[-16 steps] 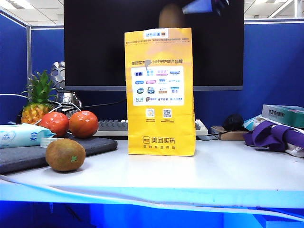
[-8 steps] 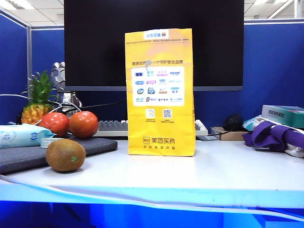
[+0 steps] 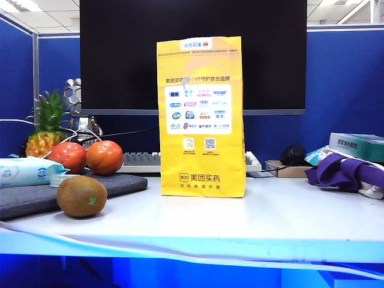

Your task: Pick up the kiwifruit and throw it into the yellow paper bag.

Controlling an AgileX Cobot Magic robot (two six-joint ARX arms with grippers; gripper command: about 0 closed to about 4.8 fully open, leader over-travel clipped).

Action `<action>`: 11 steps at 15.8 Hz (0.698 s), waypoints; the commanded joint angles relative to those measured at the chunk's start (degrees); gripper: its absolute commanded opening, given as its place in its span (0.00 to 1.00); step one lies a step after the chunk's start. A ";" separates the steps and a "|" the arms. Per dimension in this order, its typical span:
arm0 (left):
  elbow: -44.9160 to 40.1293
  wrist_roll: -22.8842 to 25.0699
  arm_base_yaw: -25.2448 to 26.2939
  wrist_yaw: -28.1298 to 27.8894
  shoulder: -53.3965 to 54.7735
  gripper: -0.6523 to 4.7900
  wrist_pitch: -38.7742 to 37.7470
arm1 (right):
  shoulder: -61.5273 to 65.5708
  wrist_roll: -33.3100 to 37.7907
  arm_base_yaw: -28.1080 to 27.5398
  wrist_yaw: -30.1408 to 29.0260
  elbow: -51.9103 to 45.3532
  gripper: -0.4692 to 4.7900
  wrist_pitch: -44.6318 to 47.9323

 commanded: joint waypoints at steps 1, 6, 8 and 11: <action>-7.69 -10.91 0.09 1.75 -8.70 1.00 1.68 | -7.58 10.91 0.44 0.72 -17.16 1.00 10.40; -18.95 -17.81 -0.02 0.92 -24.72 1.00 2.71 | -8.72 29.29 0.46 3.37 -39.26 1.00 21.46; -21.07 -22.86 0.00 -0.28 -24.50 1.00 4.72 | -8.70 29.11 0.35 4.68 -42.12 1.00 21.24; -23.65 -22.73 0.00 -3.85 -24.48 1.00 0.74 | -8.72 28.85 0.37 5.49 -43.36 1.00 19.21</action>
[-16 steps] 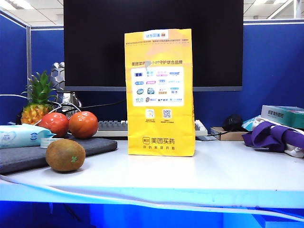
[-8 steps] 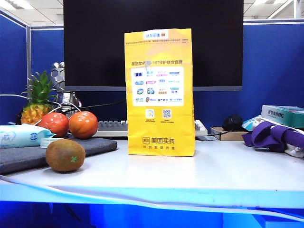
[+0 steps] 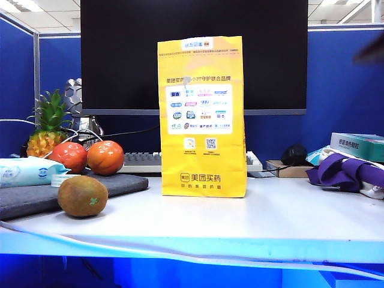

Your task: Pick up the kiwifruit and throw it into the yellow paper bag.

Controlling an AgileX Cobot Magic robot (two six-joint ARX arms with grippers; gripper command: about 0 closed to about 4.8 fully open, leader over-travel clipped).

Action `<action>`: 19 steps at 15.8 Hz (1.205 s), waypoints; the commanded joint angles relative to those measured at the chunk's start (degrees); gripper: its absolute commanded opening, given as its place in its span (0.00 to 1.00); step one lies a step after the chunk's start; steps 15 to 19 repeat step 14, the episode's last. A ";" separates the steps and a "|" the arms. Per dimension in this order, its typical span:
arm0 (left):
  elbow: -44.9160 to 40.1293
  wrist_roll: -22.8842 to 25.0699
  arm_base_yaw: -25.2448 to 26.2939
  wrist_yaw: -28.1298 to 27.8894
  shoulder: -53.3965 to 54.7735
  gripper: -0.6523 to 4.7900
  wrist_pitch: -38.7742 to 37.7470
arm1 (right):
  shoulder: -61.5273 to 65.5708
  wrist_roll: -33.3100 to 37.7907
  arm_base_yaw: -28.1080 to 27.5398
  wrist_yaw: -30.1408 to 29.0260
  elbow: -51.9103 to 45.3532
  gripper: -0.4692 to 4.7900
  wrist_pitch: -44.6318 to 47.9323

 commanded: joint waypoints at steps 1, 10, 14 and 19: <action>-1.97 -0.83 0.09 -3.32 0.09 1.00 -5.95 | -0.07 -0.04 0.00 0.33 0.33 1.00 -1.29; -3.65 -12.74 0.09 -8.83 0.02 1.00 -9.09 | -0.11 0.11 0.00 0.33 0.33 1.00 -2.12; -3.65 -12.74 0.07 -8.83 0.02 1.00 -9.09 | -0.11 0.11 0.00 0.33 0.33 1.00 -2.12; -3.65 -12.74 0.07 -8.83 0.02 1.00 -9.09 | -0.11 0.11 0.00 0.33 0.33 1.00 -2.12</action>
